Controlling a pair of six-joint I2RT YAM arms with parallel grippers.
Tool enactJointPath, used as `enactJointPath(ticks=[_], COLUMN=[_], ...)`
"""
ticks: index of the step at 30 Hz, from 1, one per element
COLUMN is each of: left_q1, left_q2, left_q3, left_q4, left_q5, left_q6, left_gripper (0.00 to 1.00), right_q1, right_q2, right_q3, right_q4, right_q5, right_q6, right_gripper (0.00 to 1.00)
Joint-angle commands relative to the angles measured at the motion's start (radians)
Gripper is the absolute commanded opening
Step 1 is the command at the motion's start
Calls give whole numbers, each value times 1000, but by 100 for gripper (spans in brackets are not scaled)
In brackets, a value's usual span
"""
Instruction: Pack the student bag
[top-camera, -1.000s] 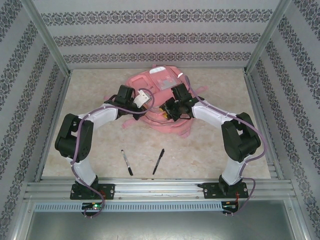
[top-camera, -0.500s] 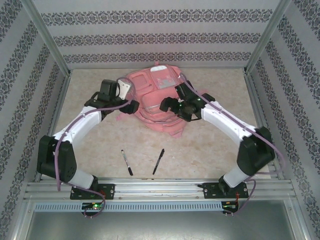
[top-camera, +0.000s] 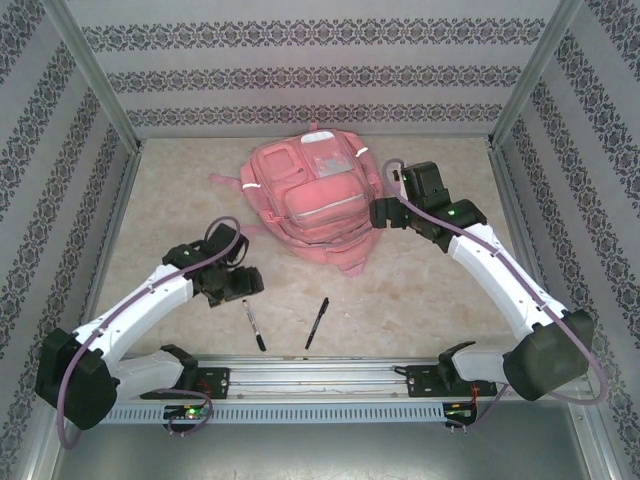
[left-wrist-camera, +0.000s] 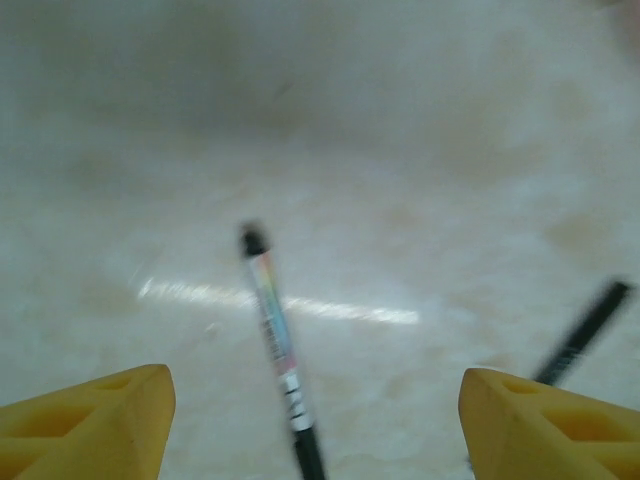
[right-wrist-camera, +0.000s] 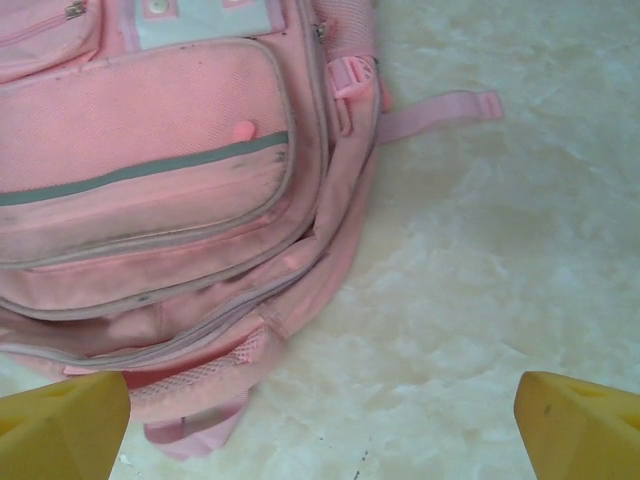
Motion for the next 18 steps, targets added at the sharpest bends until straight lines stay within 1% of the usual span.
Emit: enactJointPath(ticks=[1, 5, 8, 10, 13, 14, 16, 17, 18], left_q1=[-52, -104, -115, -116, -116, -116, -115, -115, -115], left_q2=[49, 160, 239, 291, 361, 381, 420, 431, 439], left_q3=[-50, -50, -49, -63, -90, -93, -95, -93, -90], left_q4=[1, 45, 69, 106, 211, 244, 303, 305, 299], left_q5=[-19, -25, -39, -31, 1, 14, 39, 42, 43], left_q6=[-196, -210, -212, -221, -236, -237, -226, -228, -232], left_gripper=[73, 67, 61, 54, 46, 42, 29, 23, 20], right_q1=[13, 38, 60, 66, 74, 76, 78, 80, 83], right_q2=[16, 7, -19, -35, -61, -72, -92, -100, -108], right_q3=[-16, -18, -52, -54, -62, -68, -87, -94, -97], right_q4=[70, 97, 148, 161, 172, 182, 213, 222, 225], right_q5=[-84, -126, -140, -163, -172, -175, -200, -211, -218], right_q6=[-17, 0, -4, 1, 31, 44, 69, 80, 101], right_gripper=[98, 98, 93, 88, 84, 82, 78, 77, 76])
